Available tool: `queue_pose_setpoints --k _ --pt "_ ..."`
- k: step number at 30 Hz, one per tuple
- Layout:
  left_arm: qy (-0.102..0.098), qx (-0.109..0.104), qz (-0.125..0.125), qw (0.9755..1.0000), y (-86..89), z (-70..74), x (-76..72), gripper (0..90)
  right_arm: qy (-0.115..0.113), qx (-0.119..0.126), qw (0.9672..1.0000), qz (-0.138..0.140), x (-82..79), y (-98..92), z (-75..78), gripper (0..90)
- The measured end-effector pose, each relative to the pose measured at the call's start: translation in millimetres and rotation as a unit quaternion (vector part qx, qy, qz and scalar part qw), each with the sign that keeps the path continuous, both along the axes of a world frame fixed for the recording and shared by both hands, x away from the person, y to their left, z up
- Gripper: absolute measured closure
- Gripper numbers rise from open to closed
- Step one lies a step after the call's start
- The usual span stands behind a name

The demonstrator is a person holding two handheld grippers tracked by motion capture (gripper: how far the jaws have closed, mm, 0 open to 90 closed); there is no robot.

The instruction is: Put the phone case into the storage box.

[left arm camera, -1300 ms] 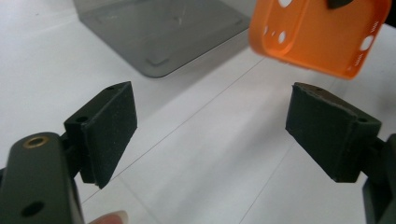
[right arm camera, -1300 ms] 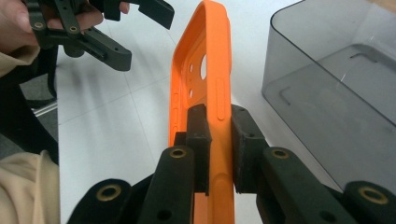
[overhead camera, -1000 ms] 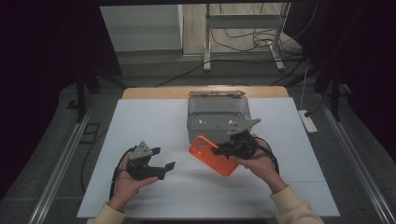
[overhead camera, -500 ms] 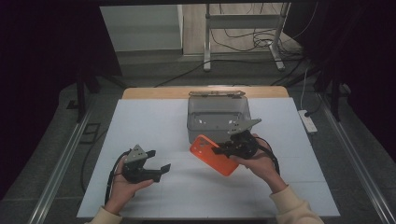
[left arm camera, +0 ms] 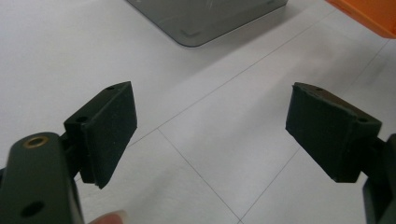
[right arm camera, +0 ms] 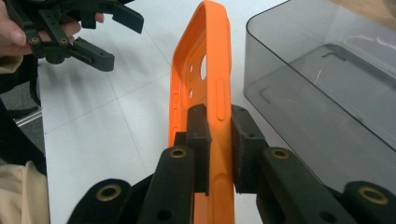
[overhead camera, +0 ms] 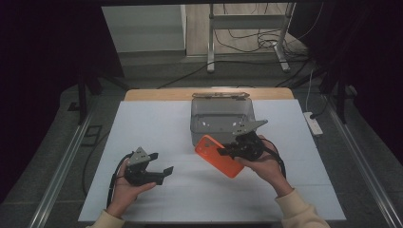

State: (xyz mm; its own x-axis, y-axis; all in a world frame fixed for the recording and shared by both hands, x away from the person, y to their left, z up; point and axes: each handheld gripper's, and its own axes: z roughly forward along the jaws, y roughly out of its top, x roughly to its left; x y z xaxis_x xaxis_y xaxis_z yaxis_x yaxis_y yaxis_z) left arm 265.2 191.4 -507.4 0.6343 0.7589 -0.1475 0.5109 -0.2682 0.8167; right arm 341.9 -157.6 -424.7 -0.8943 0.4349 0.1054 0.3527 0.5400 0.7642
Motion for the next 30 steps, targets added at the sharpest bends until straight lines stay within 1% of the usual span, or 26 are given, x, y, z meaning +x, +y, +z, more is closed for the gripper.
queue_pose_setpoints --k 5,9,12,21,26,30 --pt "0.0 0.002 0.001 1.0 -0.3 -0.3 0.2 16.4 -0.006 -0.001 1.0 -0.005 -1.2 0.6 5.3 79.7" --pt "0.001 0.003 0.002 1.0 -0.8 -1.1 0.6 16.4 -0.009 0.009 0.9995 -0.028 -0.8 -2.4 12.4 79.7" --pt "0.002 0.002 0.0 1.0 -1.3 -1.1 0.6 16.4 -0.014 0.007 0.9991 -0.04 -1.7 -4.1 18.2 79.7" --pt "0.005 0.0 -0.002 1.0 -1.7 -1.2 0.8 16.3 -0.028 0.009 0.9983 -0.051 -5.4 -7.5 30.2 79.7" --pt "0.004 0.0 -0.001 1.0 -2.0 -1.2 0.8 16.3 -0.034 0.001 0.9979 -0.056 -6.2 -7.8 33.2 79.8" --pt "0.005 -0.001 0.0 1.0 -1.7 -1.1 0.8 16.3 -0.037 0.002 0.9975 -0.06 -6.3 -8.0 36.0 79.8"
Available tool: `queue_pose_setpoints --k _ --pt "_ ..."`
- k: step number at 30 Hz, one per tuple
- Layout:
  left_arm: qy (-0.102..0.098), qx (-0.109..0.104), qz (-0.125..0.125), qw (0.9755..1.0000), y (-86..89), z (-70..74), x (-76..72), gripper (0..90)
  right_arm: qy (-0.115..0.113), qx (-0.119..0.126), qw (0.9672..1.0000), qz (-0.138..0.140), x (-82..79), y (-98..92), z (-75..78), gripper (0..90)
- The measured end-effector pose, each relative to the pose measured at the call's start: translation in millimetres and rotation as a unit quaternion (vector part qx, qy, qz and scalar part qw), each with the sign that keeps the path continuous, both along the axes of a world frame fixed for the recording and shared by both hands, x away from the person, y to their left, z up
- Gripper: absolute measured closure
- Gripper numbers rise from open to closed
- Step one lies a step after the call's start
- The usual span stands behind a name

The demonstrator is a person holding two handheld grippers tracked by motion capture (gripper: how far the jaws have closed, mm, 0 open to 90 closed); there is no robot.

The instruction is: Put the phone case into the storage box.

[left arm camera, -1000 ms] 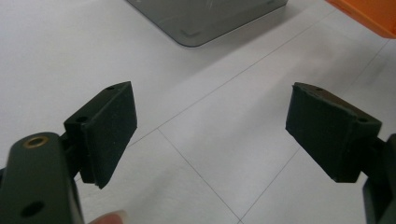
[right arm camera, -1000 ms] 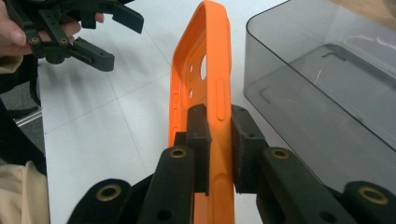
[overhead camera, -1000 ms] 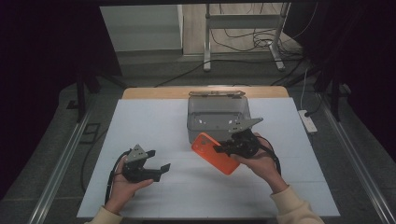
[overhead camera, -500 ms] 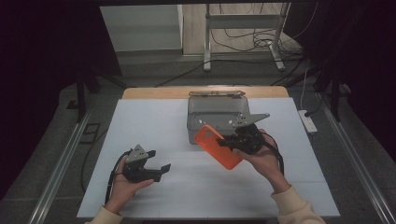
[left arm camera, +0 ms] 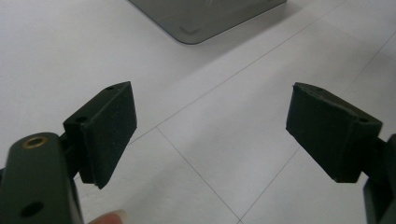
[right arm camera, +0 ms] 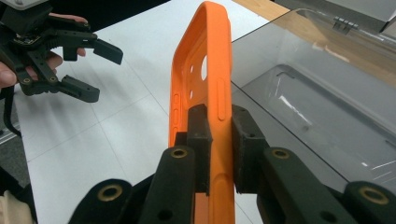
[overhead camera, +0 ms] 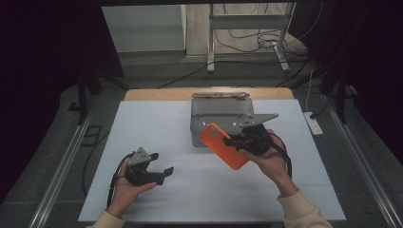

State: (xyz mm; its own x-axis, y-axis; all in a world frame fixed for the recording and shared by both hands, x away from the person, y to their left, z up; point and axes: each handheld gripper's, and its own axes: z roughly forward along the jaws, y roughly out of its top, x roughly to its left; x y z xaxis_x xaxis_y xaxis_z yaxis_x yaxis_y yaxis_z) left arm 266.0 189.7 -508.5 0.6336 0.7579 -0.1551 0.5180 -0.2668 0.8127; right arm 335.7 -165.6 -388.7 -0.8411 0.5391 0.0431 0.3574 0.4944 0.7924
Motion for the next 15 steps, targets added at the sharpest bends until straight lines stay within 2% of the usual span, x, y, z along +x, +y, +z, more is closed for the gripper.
queue_pose_setpoints --k 15 --pt "-0.003 0.001 0.004 1.0 0.4 0.5 -0.2 16.4 -0.011 0.003 0.9998 -0.013 0.4 -5.0 8.7 79.8"
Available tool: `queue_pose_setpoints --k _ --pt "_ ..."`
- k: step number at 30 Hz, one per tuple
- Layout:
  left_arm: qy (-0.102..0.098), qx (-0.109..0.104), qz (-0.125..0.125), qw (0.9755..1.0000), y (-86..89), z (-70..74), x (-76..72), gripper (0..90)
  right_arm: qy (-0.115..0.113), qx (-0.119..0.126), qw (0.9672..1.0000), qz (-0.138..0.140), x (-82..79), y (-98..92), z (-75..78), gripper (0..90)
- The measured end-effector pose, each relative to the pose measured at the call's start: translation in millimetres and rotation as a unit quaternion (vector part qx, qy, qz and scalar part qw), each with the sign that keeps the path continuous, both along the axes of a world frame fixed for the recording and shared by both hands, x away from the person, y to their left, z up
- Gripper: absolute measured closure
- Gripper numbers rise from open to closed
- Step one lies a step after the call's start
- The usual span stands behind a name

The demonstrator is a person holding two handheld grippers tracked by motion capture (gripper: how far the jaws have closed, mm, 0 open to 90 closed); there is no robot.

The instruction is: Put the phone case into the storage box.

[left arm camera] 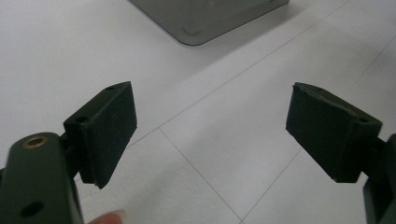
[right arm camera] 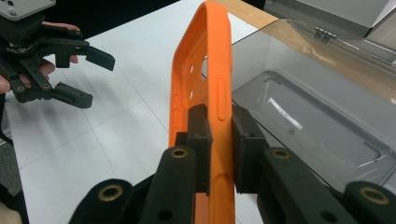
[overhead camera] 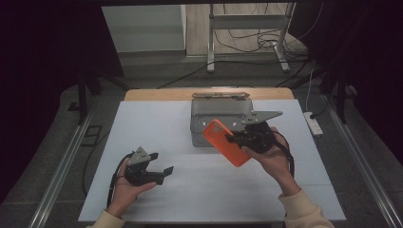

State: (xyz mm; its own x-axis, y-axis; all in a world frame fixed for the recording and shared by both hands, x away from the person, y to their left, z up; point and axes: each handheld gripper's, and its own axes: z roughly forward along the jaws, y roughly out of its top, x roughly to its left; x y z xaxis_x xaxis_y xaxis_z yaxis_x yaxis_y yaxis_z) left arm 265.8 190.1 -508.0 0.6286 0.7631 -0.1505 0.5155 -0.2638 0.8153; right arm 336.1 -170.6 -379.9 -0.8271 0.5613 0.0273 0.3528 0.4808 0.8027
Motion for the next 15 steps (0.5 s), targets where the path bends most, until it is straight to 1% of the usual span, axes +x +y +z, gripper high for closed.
queue_pose_setpoints --k 7,10,15 --pt "-0.001 0.001 0.0 1.0 0.1 0.6 -0.4 16.4 -0.004 -0.002 1.0 -0.005 -0.2 -1.8 2.3 79.8" --pt "-0.005 0.0 0.003 1.0 0.9 2.1 -0.9 16.4 -0.001 -0.003 1.0 -0.007 0.2 -2.3 2.3 79.8" --pt "-0.002 0.001 -0.001 1.0 -0.2 0.9 -1.0 16.4 -0.002 -0.005 0.9999 -0.009 2.6 -3.1 4.0 79.8"
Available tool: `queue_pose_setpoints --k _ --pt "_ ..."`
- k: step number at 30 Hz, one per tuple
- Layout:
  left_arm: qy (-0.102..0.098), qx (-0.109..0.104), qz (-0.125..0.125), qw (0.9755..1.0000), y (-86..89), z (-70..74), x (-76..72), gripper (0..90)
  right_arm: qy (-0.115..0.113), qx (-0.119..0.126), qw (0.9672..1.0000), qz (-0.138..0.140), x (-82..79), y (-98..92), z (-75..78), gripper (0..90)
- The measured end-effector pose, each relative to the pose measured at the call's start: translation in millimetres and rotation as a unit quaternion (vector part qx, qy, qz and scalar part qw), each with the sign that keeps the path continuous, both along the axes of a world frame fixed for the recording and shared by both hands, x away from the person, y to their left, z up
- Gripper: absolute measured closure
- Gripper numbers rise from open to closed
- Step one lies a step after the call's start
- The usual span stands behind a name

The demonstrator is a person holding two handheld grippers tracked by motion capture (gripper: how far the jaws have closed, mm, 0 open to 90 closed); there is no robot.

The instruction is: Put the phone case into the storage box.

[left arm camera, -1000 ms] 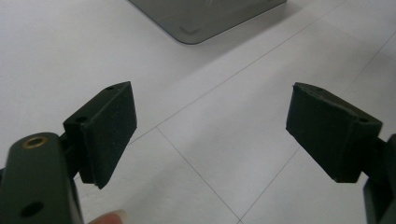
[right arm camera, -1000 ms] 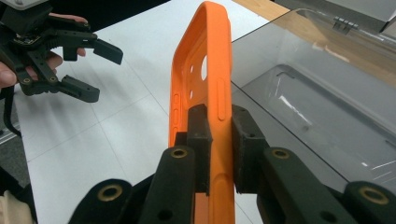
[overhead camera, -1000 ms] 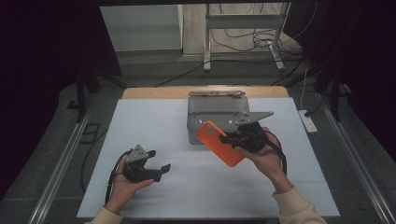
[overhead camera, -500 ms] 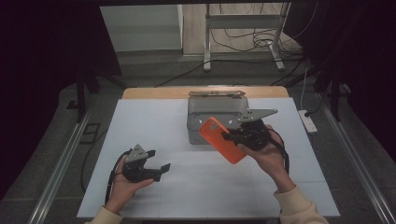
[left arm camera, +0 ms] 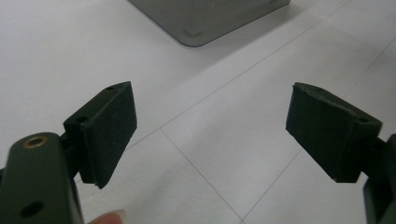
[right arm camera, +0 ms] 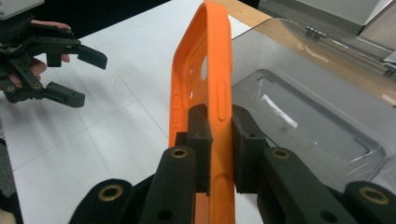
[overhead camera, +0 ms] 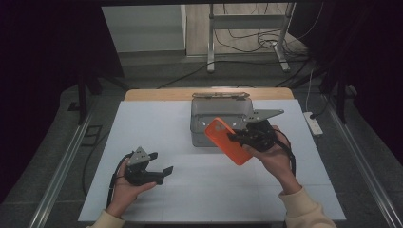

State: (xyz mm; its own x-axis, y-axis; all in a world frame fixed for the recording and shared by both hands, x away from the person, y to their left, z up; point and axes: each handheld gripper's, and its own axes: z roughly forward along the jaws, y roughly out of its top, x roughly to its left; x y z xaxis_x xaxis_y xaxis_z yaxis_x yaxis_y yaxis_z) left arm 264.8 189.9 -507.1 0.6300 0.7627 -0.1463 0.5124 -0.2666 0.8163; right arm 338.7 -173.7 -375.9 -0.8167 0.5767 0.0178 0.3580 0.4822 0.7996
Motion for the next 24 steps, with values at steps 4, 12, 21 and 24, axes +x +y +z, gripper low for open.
queue_pose_setpoints --k 4,12,21,24 --pt "0.001 -0.001 -0.002 1.0 -0.3 0.1 -0.1 16.4 -0.004 0.002 1.0 -0.005 1.6 -2.2 3.5 79.8" --pt "0.001 0.0 -0.002 1.0 -1.6 -0.3 0.1 16.4 -0.003 0.015 0.9996 -0.024 9.2 -8.8 11.2 79.8" --pt "0.001 0.002 -0.004 1.0 -1.6 -0.3 -0.1 16.4 0.009 0.024 0.9987 -0.045 21.5 -9.4 14.8 79.8" --pt "0.001 0.001 -0.004 1.0 -1.4 -0.2 -0.2 16.4 0.009 0.022 0.9983 -0.053 25.7 -9.4 16.1 79.8"
